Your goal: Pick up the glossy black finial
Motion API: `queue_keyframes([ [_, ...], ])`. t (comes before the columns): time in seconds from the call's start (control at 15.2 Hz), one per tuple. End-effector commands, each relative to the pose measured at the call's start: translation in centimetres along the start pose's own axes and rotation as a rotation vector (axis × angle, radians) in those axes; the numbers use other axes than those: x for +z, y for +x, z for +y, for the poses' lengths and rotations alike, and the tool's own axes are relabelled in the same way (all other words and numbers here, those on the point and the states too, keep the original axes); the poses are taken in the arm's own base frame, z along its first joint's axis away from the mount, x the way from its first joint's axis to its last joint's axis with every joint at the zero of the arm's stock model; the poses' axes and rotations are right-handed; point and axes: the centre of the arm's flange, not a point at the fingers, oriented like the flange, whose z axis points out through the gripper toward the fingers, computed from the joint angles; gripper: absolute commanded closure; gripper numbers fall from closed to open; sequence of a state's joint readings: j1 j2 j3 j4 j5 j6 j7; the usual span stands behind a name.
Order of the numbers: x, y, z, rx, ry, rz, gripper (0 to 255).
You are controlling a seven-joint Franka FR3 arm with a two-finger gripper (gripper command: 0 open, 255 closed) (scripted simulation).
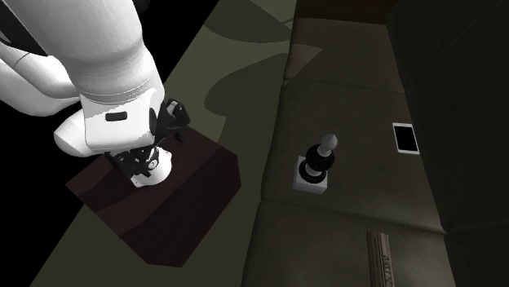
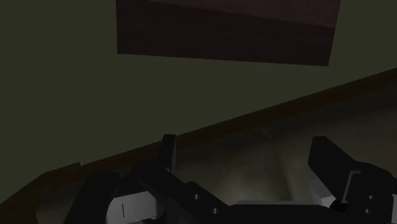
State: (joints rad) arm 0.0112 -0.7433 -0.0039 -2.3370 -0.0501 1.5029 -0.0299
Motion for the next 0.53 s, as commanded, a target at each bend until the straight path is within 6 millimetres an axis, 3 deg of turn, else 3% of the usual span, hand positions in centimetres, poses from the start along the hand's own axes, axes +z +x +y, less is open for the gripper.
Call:
queue_keyframes([
  [0.0, 0.0, 0.0, 0.0, 0.000, 0.000, 0.000, 0],
  [0.46, 1.6, 6.2, -5.8, 0.153, 0.135, -0.134, 0],
])
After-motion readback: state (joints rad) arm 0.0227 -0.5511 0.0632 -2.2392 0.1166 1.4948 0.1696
